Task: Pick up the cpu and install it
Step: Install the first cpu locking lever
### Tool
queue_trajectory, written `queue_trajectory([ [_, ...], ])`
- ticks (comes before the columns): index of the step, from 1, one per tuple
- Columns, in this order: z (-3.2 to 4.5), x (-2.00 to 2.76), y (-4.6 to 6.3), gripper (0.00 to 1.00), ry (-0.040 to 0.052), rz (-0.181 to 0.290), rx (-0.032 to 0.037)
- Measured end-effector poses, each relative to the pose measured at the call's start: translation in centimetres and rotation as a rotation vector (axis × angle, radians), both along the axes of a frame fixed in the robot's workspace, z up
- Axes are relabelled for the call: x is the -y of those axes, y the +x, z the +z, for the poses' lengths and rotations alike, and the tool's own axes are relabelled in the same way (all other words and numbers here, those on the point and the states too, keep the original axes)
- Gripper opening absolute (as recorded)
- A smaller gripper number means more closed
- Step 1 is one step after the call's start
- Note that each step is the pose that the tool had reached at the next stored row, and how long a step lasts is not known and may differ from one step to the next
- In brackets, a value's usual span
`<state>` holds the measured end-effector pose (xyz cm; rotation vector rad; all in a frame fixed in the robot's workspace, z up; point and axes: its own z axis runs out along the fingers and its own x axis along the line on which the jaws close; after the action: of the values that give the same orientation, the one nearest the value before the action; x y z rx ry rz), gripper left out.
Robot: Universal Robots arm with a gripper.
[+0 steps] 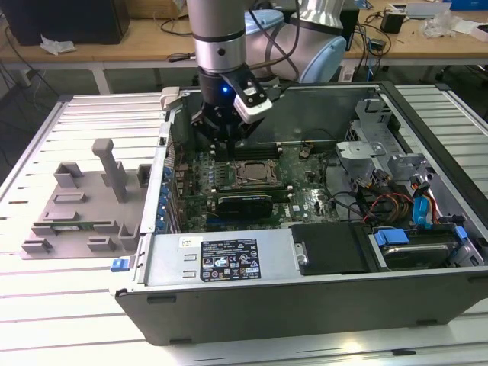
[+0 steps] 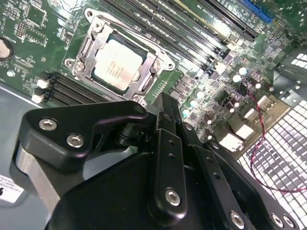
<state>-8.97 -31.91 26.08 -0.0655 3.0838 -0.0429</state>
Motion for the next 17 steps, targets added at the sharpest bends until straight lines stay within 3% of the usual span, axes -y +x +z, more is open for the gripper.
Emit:
queue_trajectory([
  [5,0.02,0.0,-0.6,0.11,0.0012,0.0,-0.0001],
  [6,0.01,0.0,-0.9,0.11,0.0058,0.0,0.0],
  [9,-0.03,0.0,-1.3,0.11,0.0439,0.0,0.0],
  [10,-0.03,0.0,-1.4,0.11,0.0681,0.0,0.0001],
  [12,-0.04,0.0,-1.6,0.11,0.1047,0.0,0.0],
  [15,-0.12,0.0,-2.1,0.11,0.1284,0.0,0.0001],
  [16,-0.2,0.0,-2.4,0.11,0.1486,0.0,0.0001],
  [17,-0.23,0.0,-2.6,0.11,0.1812,0.0,0.0],
])
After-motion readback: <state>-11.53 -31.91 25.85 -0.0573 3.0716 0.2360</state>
